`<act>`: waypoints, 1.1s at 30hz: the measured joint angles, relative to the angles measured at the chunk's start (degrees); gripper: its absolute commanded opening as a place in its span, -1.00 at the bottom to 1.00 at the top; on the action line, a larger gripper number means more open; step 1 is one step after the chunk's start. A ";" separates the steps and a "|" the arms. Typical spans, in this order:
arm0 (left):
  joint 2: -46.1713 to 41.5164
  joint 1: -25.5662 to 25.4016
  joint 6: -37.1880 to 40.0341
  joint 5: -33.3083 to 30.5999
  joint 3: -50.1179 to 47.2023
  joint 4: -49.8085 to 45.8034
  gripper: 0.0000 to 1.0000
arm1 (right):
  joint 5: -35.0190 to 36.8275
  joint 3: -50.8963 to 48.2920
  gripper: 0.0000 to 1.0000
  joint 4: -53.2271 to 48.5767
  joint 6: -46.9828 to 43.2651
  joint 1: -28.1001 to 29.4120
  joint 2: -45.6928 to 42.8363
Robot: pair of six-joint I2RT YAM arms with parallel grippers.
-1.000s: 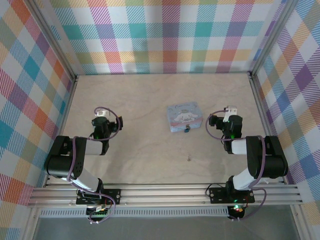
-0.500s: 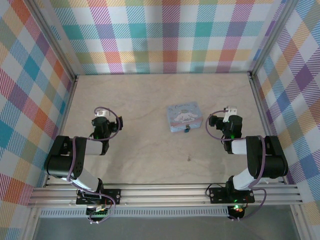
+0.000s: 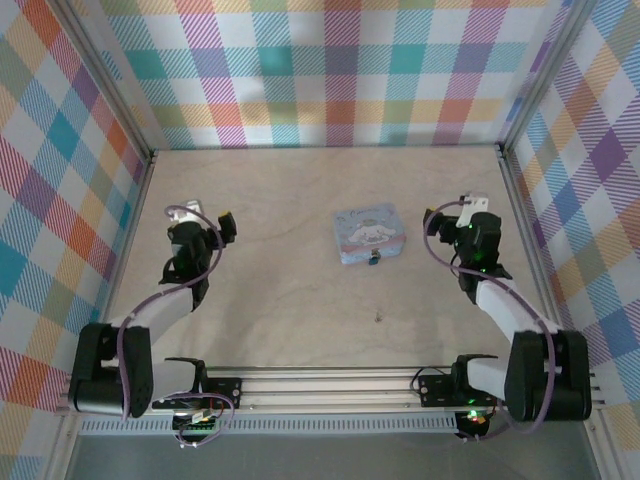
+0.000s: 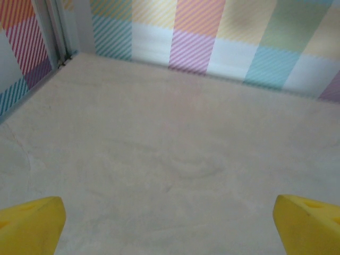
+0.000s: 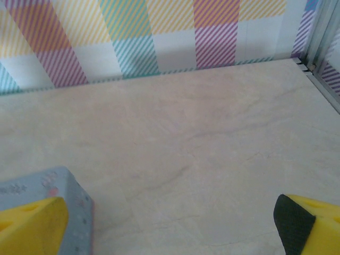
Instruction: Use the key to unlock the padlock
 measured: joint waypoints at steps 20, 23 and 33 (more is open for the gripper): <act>-2.71 -3.41 -29.16 26.14 14.67 -30.49 1.00 | -3.63 14.53 0.83 -54.40 22.08 13.64 -10.21; -1.92 -7.13 -30.60 27.67 14.67 -30.71 1.00 | -2.99 14.51 0.74 -57.00 24.44 20.35 -7.21; 1.16 -10.51 -32.24 28.06 14.67 -30.67 1.00 | -1.86 13.99 0.33 -59.43 30.75 37.31 8.46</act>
